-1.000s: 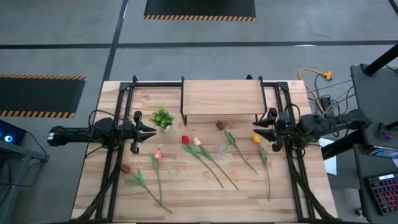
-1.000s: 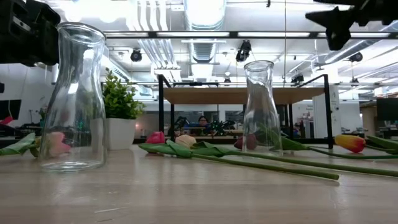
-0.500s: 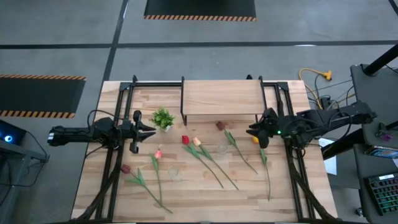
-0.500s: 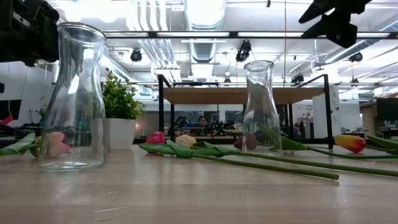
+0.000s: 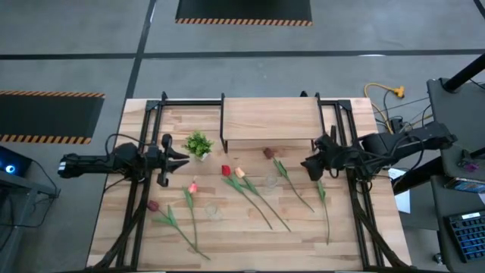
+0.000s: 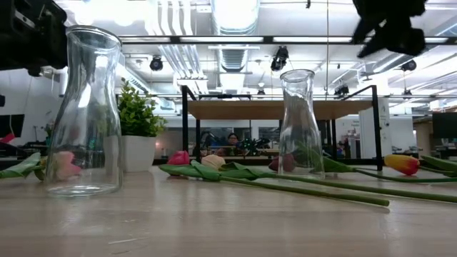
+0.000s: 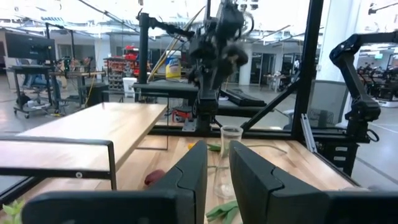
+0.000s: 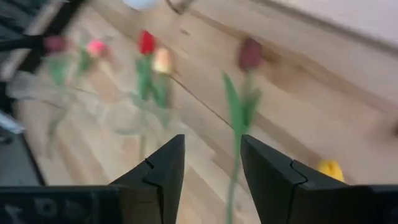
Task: Pick and place flowers into a vace then onto a shelf
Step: Put the yellow tulip into the right transparent vase
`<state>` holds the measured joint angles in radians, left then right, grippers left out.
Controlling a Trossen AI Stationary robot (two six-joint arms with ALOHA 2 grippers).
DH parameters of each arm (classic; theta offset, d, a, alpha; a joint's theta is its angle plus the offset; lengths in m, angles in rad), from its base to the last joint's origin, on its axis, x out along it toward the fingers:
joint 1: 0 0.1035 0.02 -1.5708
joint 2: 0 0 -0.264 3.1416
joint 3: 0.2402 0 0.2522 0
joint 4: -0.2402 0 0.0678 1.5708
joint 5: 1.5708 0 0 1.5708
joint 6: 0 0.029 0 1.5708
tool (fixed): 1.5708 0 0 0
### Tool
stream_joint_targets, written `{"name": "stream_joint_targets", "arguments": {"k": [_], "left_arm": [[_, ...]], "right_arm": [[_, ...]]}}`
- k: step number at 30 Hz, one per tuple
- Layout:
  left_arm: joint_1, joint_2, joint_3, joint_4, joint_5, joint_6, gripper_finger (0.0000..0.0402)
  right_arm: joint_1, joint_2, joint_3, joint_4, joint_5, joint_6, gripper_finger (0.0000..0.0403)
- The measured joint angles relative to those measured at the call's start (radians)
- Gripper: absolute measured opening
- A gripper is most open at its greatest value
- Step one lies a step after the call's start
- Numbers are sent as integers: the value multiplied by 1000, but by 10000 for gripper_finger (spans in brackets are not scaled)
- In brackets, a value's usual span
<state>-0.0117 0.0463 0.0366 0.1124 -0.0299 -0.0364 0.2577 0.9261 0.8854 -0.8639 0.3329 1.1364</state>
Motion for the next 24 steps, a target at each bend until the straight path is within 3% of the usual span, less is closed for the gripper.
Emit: {"name": "stream_joint_targets", "arguments": {"k": [8, 16, 24], "left_arm": [[0, 0, 6, 1, 0, -33, 51], [0, 0, 7, 0, 1, -33, 51], [0, 0, 3, -8, 1, -34, 51]], "right_arm": [[0, 69, -63, -163, -173, 195, 139], [0, 171, -105, -182, -212, 208, 157], [0, 296, -111, -216, -263, 189, 203]]}}
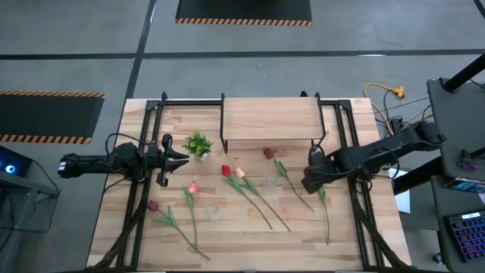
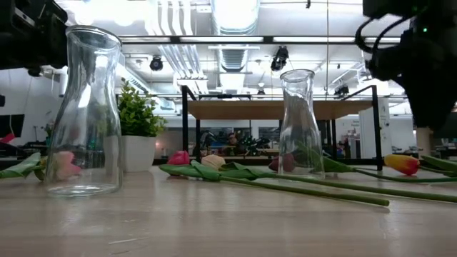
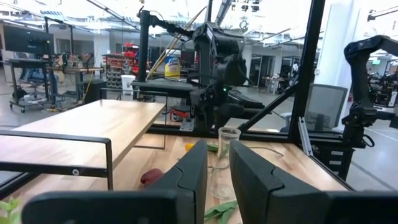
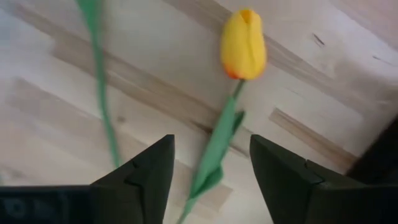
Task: Pick and place flowers into a vace then onto a shelf
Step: Put the yellow tulip into the right transparent vase
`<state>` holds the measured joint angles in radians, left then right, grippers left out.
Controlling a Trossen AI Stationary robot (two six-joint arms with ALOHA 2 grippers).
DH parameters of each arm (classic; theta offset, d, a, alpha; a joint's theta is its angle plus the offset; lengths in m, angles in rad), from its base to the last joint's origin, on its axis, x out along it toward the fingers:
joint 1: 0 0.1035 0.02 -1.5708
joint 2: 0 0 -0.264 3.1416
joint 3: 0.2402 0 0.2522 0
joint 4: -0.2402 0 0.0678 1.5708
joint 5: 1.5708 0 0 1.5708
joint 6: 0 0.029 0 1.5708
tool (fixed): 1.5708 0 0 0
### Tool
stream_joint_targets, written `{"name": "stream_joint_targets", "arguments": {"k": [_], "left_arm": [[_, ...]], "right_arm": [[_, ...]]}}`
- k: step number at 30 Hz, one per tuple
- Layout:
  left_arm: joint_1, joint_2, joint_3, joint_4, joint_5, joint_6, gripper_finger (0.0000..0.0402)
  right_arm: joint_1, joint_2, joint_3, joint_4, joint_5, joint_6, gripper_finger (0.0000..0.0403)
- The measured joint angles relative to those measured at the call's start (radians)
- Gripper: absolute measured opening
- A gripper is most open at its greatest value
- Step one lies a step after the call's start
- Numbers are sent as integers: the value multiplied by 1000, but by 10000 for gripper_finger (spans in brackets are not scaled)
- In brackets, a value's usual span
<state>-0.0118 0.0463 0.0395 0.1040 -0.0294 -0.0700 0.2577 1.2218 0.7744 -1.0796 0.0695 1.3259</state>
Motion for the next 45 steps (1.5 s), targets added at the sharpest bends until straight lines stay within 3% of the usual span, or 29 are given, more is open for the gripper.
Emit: {"name": "stream_joint_targets", "arguments": {"k": [13, 20, 28, 35, 45], "left_arm": [[0, 0, -1, -2, 0, 0, 51], [0, 0, -1, -3, 0, 0, 51], [0, 0, -1, -3, 0, 0, 51], [0, 0, -2, -3, 0, 0, 51], [0, 0, -2, -3, 0, 0, 51]], "right_arm": [[0, 137, -52, 14, 0, 2, 225], [0, 140, -129, 160, -3, 3, 224], [0, 139, -183, 182, -3, 27, 213], [0, 137, -194, 205, -3, 29, 173], [0, 138, -196, 232, -4, 20, 80]]}}
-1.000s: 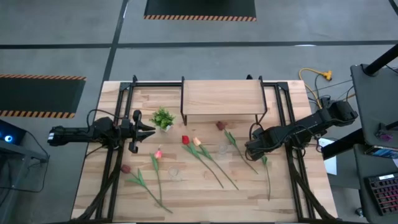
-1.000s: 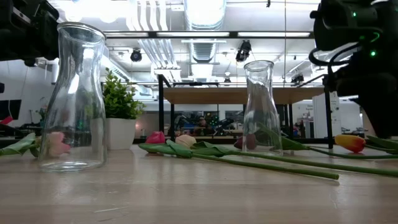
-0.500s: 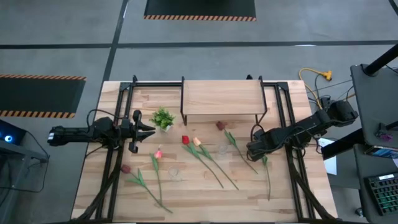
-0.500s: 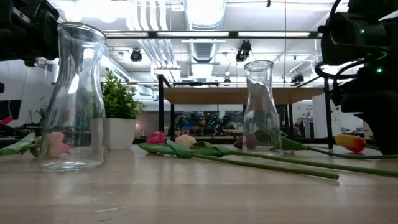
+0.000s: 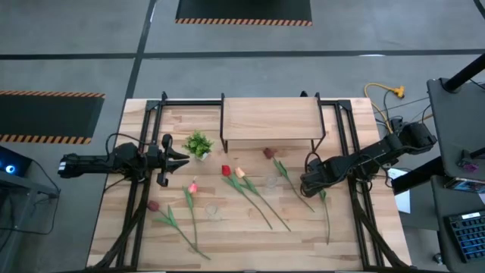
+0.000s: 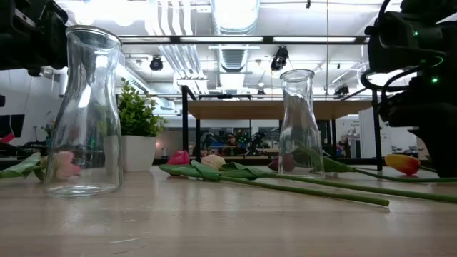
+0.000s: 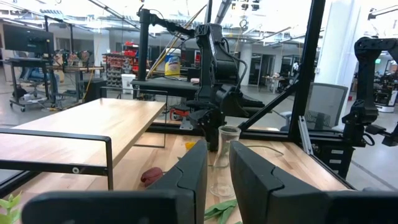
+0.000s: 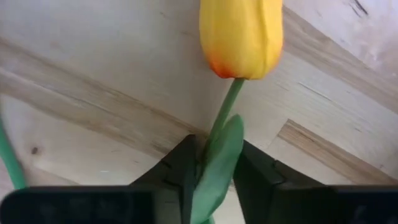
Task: Pick and place flowers into a vace then onto a shelf
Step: Put the yellow tulip into the right transparent vase
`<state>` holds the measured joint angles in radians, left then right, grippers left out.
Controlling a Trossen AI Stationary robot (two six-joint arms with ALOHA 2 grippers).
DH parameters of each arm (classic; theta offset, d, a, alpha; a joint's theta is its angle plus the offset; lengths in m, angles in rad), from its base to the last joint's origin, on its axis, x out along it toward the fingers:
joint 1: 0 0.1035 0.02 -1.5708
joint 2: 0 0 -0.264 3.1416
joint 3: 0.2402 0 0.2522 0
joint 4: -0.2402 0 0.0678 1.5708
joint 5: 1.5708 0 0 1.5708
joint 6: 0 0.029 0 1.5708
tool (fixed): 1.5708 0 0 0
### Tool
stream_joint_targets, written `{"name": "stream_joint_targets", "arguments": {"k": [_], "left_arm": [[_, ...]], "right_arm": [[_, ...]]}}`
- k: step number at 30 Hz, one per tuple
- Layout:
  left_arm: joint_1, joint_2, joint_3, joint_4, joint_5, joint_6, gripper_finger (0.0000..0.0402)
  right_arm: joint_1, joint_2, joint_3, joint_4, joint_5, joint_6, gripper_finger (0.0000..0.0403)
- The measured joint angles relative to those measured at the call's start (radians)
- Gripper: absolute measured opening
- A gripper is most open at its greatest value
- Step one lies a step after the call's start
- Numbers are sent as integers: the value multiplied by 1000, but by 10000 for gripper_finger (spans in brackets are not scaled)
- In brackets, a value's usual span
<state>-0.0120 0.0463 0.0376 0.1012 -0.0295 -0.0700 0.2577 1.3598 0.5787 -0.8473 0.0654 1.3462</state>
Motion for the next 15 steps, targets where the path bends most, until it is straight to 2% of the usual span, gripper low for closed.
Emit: {"name": "stream_joint_targets", "arguments": {"k": [9, 15], "left_arm": [[0, 0, 0, 0, 0, 0, 51], [0, 0, 0, 0, 0, 0, 51]], "right_arm": [[0, 1, 1, 15, 1, -41, 17], [0, -11, 7, 1, 9, -66, 10]]}}
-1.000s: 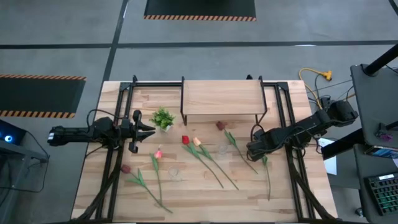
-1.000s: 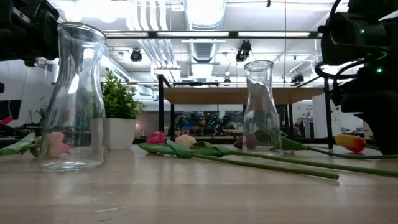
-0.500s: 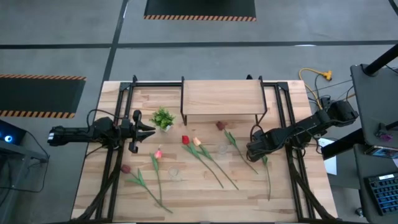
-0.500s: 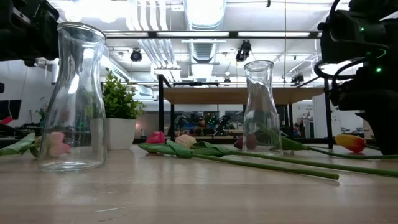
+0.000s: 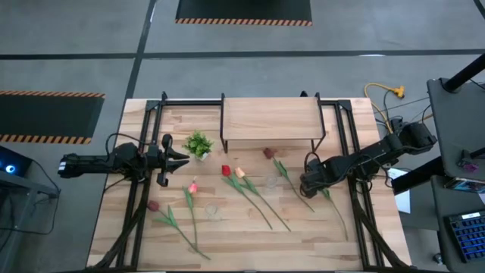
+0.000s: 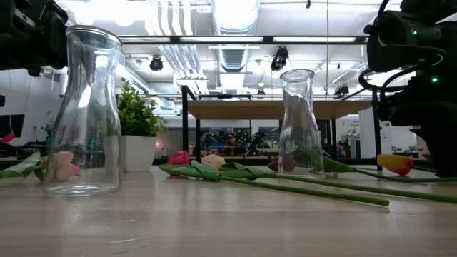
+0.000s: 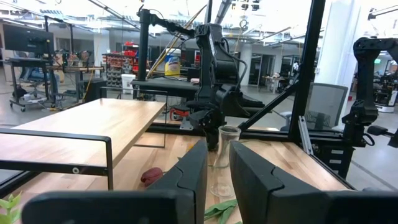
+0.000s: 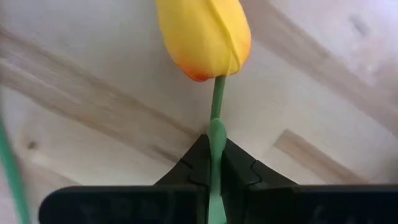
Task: Pick and place flowers into a vace then onto a shelf
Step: Put the yellow tulip into the right transparent vase
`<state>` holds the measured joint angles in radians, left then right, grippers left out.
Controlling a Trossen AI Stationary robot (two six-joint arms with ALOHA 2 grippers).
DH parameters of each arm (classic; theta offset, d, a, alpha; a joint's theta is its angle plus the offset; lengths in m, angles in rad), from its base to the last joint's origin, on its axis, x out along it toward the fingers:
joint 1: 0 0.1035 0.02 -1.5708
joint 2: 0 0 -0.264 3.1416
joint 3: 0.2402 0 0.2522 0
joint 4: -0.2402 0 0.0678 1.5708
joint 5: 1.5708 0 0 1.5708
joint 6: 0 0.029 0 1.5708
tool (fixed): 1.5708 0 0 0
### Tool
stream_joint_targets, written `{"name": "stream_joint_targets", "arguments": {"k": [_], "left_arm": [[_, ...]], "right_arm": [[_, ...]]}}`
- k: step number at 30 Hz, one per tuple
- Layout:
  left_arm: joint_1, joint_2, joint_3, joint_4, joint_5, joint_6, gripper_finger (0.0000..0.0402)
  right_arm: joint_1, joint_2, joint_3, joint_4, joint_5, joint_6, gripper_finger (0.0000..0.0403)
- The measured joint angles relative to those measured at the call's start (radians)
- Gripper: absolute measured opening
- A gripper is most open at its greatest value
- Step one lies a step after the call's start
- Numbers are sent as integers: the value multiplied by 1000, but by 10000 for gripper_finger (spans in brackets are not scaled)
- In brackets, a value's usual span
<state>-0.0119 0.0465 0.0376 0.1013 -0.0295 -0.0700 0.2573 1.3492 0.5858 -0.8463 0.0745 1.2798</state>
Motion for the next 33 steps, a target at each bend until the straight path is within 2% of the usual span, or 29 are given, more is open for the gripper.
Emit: {"name": "stream_joint_targets", "arguments": {"k": [7, 16, 24, 29, 33], "left_arm": [[0, 0, 0, 0, 0, 0, 51], [0, 0, 0, 0, 0, 0, 51], [0, 0, 0, 0, 0, 0, 51], [0, 0, 0, 0, 0, 0, 51], [0, 0, 0, 0, 0, 0, 51]], "right_arm": [[0, -75, 44, 9, 49, -38, 9], [0, -212, 176, 15, 238, -174, 9], [0, -292, 347, 68, 440, -382, 9], [0, -283, 465, 166, 525, -590, 9], [0, -249, 542, 266, 542, -754, 9]]}}
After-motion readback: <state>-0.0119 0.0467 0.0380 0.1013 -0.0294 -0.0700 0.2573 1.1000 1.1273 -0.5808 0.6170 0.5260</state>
